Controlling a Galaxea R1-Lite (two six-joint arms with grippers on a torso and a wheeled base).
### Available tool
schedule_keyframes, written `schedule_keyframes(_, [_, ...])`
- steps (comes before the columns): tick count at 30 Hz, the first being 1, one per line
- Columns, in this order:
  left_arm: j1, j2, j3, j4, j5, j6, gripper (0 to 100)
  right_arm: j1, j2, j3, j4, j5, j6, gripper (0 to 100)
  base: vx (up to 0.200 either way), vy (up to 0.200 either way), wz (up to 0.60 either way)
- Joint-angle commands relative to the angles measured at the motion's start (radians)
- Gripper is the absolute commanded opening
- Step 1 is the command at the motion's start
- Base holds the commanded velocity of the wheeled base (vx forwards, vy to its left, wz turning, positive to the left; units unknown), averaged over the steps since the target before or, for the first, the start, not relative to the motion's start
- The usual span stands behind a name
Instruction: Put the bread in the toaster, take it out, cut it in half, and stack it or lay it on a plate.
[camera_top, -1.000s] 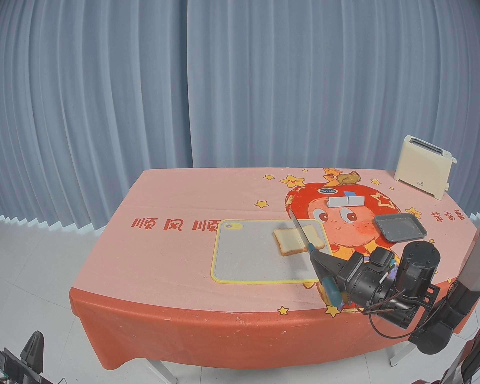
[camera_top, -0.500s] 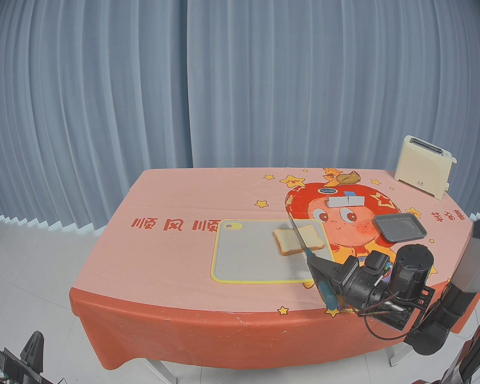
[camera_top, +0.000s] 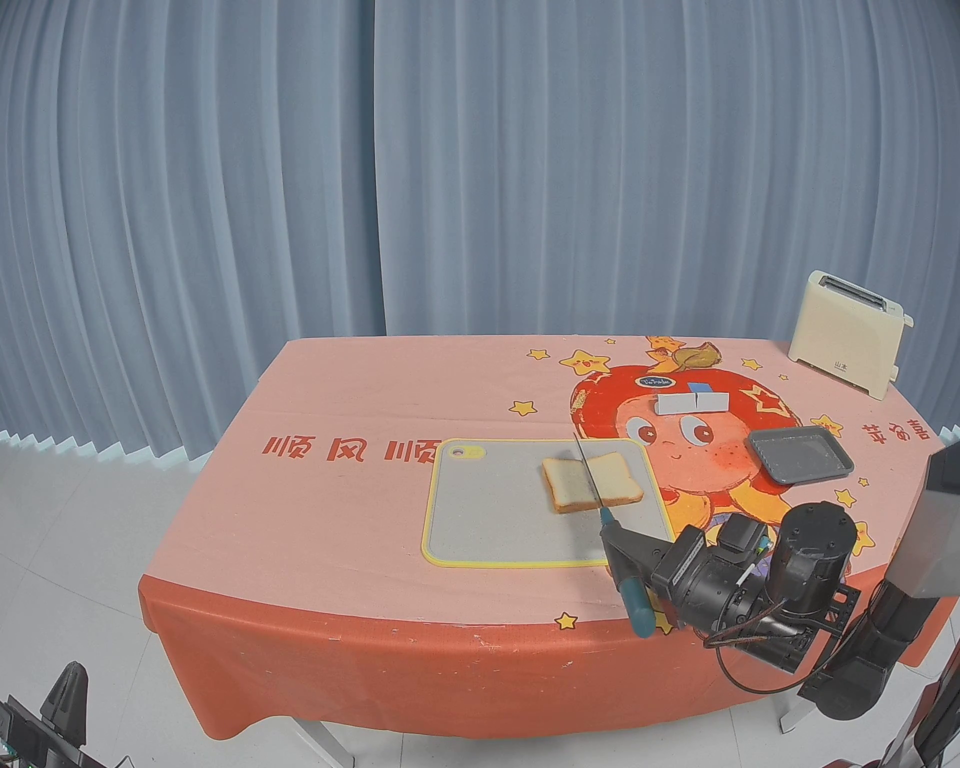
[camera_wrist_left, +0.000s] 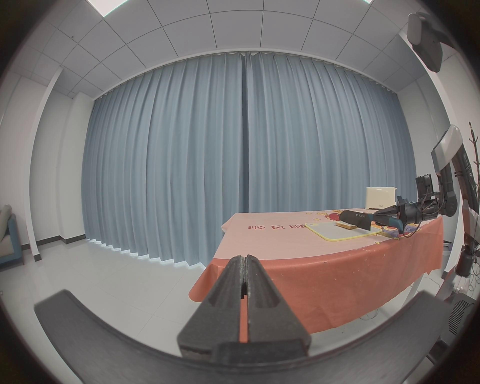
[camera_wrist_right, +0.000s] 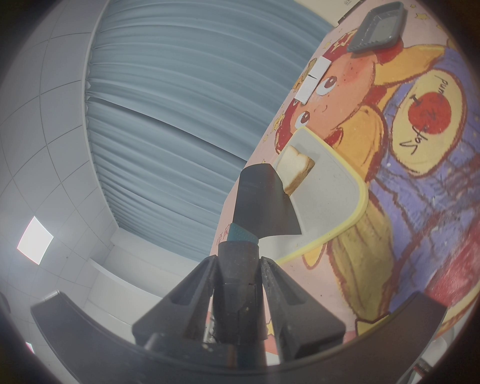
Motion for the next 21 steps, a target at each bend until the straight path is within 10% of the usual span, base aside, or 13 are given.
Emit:
schedule_keyframes(1, [0.0,0.0,0.012,0.0,0.0,0.0,0,0.018,0.01,0.001,0.001,0.0,0.012,0,0.0,0.0,0.0])
schedule_keyframes(21, [0.0,0.0,0.013,0.0,-0.001,0.0,0,-0.002,-0.003,0.004,-0.033,-0.004,0.021,0,0.0,0.0,0.0])
